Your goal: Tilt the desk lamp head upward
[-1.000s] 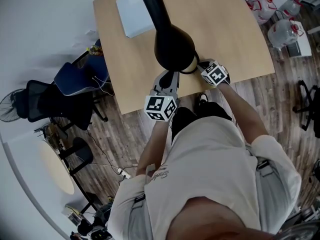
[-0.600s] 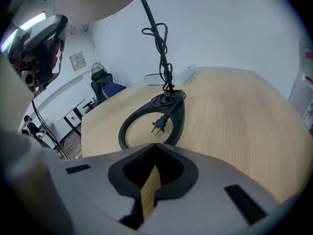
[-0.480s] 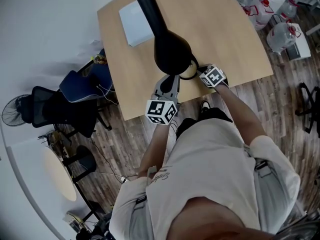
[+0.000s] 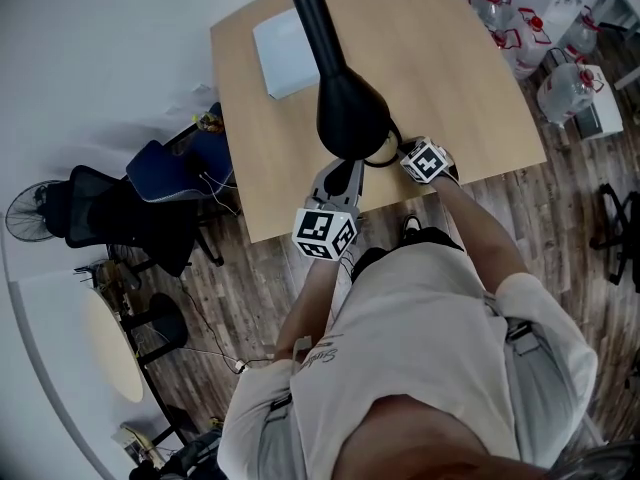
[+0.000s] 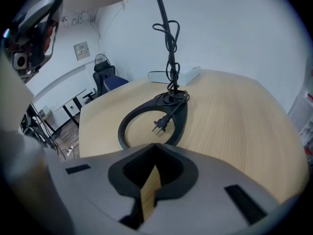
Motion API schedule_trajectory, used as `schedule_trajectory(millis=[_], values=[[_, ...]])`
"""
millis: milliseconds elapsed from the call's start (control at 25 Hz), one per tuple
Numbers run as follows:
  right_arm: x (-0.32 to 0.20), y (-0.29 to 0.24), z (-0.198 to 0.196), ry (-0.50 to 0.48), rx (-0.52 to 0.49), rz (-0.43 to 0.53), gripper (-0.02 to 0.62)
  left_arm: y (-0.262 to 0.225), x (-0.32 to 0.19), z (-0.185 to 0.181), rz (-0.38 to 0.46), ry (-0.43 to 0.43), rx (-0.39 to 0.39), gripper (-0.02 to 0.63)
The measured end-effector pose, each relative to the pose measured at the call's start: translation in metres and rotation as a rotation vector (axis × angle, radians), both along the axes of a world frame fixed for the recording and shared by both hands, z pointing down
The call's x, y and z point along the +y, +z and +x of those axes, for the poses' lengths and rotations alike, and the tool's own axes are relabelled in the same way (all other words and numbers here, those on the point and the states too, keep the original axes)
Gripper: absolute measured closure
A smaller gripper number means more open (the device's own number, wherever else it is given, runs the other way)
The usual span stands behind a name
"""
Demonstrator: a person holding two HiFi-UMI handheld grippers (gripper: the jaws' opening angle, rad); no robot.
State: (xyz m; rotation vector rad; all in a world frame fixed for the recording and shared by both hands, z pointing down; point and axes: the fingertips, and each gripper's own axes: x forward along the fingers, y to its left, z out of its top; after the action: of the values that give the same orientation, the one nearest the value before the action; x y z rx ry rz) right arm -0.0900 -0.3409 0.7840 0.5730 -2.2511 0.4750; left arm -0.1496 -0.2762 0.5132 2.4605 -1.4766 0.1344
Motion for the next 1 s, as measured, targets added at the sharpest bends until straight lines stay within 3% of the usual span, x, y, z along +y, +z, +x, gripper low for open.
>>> schedule_trajectory(millis=[720, 1000], values=[[0.000, -0.002, 0.001, 0.018, 0.014, -0.008, 0.600, -0.083, 0.040, 0.008, 0.098, 0.050, 0.040, 0.591], [-0.001, -0.002, -0.001, 0.018, 0.027, -0.005, 0.600, -0.114, 0.039, 0.003, 0.118, 0.033, 0.105, 0.591]])
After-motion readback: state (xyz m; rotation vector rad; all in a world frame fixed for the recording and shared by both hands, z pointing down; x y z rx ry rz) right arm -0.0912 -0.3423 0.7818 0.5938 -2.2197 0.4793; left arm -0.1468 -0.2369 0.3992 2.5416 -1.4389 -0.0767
